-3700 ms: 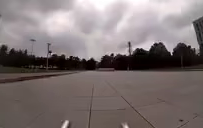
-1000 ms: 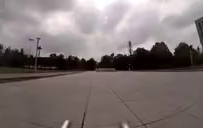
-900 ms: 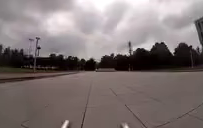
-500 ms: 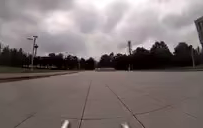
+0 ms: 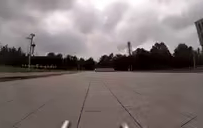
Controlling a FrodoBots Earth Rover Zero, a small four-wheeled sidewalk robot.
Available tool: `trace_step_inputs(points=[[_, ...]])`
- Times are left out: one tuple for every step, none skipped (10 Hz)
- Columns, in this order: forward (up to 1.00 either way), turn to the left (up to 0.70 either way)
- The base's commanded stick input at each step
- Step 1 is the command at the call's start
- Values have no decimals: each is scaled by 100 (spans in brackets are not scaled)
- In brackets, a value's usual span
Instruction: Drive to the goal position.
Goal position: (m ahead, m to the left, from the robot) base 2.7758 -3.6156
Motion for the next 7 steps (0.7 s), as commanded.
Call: trace_step_inputs(points=[[100,-3],[100,-8],[100,0],[100,-1],[100,-9],[100,-2],[100,-7]])
